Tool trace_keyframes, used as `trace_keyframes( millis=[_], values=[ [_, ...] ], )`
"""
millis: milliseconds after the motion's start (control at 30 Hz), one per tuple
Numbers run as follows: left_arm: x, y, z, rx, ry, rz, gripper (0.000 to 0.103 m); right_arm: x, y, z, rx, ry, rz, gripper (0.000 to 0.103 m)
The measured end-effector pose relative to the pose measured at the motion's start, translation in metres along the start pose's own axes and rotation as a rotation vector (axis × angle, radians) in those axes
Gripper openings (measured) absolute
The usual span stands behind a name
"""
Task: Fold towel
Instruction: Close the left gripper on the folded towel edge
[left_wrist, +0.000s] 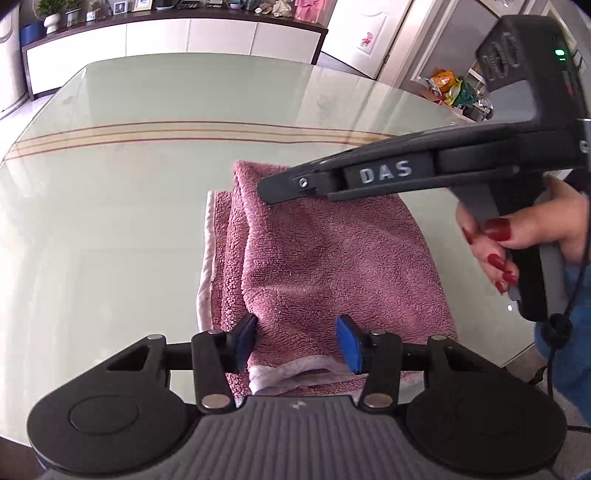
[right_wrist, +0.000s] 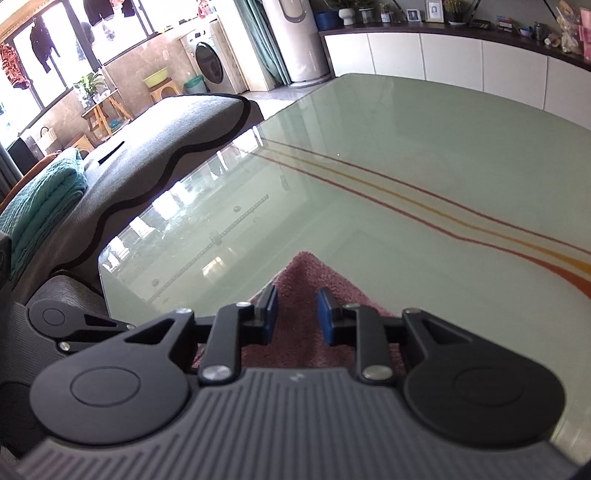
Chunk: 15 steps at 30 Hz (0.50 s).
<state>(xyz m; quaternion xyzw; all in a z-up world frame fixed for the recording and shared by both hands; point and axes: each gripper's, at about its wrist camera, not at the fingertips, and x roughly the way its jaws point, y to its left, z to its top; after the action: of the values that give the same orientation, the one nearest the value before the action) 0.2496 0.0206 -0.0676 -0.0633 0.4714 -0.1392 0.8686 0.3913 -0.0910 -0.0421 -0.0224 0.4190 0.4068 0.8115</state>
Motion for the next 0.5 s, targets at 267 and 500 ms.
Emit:
trace_keyframes(
  millis=[267, 500],
  values=[
    [-0.014, 0.003, 0.000, 0.010, -0.034, -0.007, 0.013, -0.005, 0.000, 0.003, 0.013, -0.016, 0.004, 0.026],
    [-0.037, -0.006, -0.005, 0.047, -0.107, 0.027, 0.012, -0.001, 0.006, 0.006, -0.002, -0.018, 0.007, 0.026]
  ],
)
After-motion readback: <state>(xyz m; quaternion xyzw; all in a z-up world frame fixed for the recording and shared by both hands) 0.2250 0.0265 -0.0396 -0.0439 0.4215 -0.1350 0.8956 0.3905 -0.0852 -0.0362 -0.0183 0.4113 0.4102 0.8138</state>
